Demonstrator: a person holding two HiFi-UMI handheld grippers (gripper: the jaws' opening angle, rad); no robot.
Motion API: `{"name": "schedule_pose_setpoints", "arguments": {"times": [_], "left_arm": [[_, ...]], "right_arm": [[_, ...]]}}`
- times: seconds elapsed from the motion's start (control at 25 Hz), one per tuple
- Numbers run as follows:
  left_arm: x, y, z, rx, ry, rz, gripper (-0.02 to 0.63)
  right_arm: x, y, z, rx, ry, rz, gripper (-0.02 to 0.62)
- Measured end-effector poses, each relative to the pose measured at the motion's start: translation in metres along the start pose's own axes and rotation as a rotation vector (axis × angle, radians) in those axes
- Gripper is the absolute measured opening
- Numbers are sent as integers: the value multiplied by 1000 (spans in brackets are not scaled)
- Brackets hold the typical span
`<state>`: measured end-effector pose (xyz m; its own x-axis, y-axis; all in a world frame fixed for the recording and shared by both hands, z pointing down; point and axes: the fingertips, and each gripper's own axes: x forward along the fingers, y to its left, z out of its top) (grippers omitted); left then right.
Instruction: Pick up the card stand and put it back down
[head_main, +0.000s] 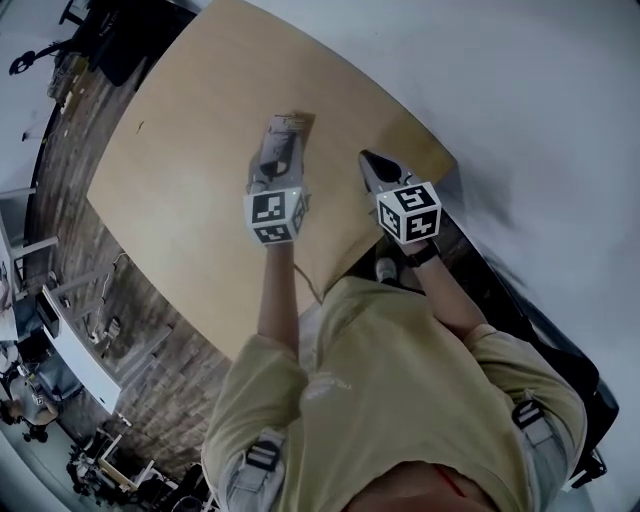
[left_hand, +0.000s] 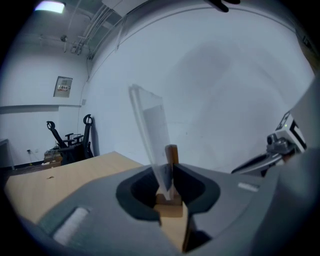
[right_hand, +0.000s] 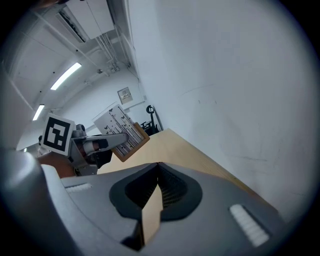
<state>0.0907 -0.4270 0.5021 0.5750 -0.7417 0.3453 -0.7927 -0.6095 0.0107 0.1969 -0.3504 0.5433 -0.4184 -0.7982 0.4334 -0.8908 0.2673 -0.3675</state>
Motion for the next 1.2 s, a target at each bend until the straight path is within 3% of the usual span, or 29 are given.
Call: {"name": "schedule_pose_setpoints", "arguments": {"times": [0.24, 0.48, 0.96, 1.2], "left_arm": [[62, 36, -22, -1, 59, -65, 83], [110, 43, -49, -18, 100, -139, 83], [168, 33, -112, 70, 178, -221, 83], [181, 20, -129, 144, 195, -305, 83]], "right_arm": [[34, -14, -3, 6, 43, -10, 5], [54, -21, -17, 27, 77, -21, 5], [64, -45, -43, 46, 137, -63, 5], [69, -54, -51, 61, 149, -67, 5]]}}
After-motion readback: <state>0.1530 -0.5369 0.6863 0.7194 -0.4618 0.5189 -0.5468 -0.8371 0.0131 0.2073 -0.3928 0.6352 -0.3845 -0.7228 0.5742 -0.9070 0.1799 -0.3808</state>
